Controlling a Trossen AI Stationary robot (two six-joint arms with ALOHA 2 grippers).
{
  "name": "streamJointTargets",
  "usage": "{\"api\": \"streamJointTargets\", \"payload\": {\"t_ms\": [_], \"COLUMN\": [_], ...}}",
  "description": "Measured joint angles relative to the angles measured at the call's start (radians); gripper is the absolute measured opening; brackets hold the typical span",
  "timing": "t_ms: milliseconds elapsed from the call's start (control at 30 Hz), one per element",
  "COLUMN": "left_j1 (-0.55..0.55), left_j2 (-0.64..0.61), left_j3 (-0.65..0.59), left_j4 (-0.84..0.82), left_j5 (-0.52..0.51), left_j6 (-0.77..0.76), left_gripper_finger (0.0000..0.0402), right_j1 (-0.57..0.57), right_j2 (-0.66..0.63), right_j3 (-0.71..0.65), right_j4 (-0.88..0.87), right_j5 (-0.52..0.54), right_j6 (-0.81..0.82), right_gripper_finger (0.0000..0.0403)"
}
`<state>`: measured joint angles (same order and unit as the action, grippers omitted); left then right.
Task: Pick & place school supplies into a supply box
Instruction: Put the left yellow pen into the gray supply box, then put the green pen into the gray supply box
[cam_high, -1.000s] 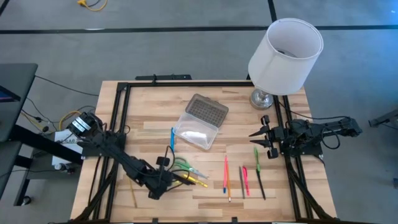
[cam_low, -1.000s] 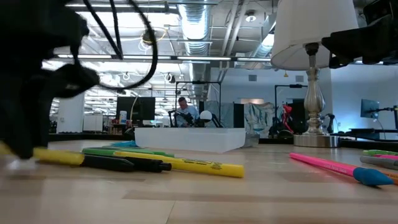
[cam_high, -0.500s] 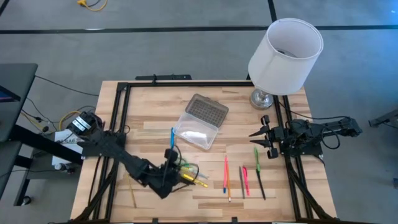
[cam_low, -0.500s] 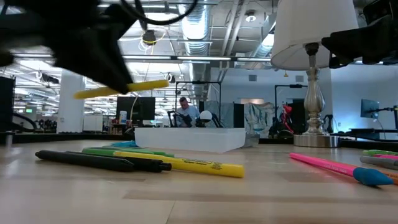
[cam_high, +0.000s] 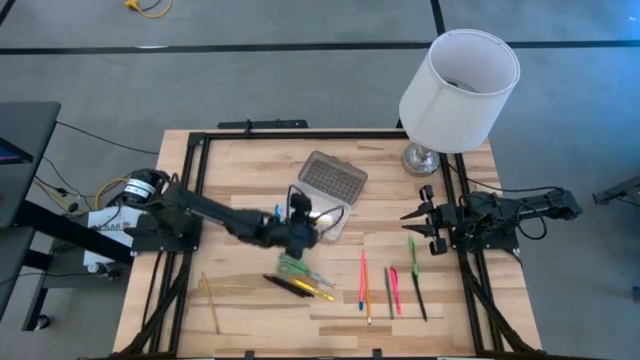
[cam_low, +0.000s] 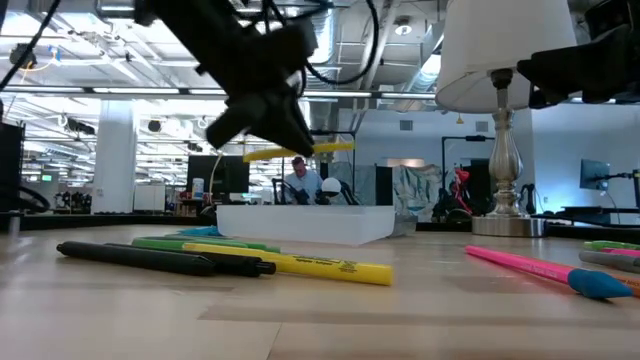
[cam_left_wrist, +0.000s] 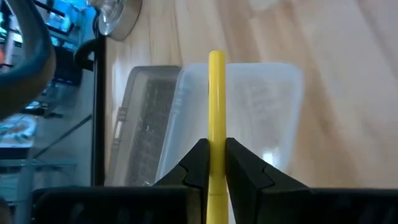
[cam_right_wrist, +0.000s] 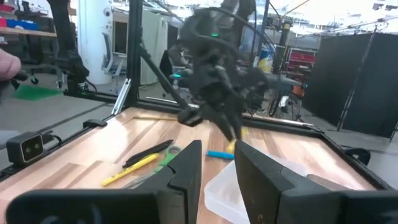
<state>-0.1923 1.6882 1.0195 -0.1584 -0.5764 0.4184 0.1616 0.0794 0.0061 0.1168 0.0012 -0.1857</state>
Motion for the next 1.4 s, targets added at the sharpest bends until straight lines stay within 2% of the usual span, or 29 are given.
{"api": "streamJointTargets", "payload": {"t_ms": [200, 400, 833, 1000, 1233, 1400], "left_j1": [0.127, 0.166, 0.179, 0.181, 0.088, -0.039], "left_j2": [0.000, 0.000, 0.000, 0.000, 0.000, 0.000], "left_j3": [-0.007, -0.009, -0.009, -0.009, -0.009, -0.009], "left_j4": [-0.004, -0.010, -0.008, -0.008, -0.008, -0.008], "left_j5": [0.136, 0.233, 0.226, 0.200, 0.224, 0.146], "left_j6": [0.012, 0.022, 0.023, 0.016, -0.020, -0.040], "left_gripper_finger": [0.0028, 0.0031, 0.0089, 0.0100, 0.0094, 0.0091], "right_j1": [0.000, 0.000, 0.000, 0.000, 0.013, 0.067], "right_j2": [0.000, 0.000, 0.000, 0.000, 0.000, 0.000], "right_j3": [0.000, 0.000, 0.000, 0.000, 0.000, 0.000], "right_j4": [0.000, 0.000, 0.000, 0.000, 0.061, 0.104], "right_j5": [0.000, 0.000, 0.000, 0.000, -0.007, -0.013], "right_j6": [-0.044, -0.065, -0.077, -0.054, 0.002, 0.002], "right_gripper_finger": [0.0092, 0.0092, 0.0092, 0.0092, 0.0092, 0.0092]}}
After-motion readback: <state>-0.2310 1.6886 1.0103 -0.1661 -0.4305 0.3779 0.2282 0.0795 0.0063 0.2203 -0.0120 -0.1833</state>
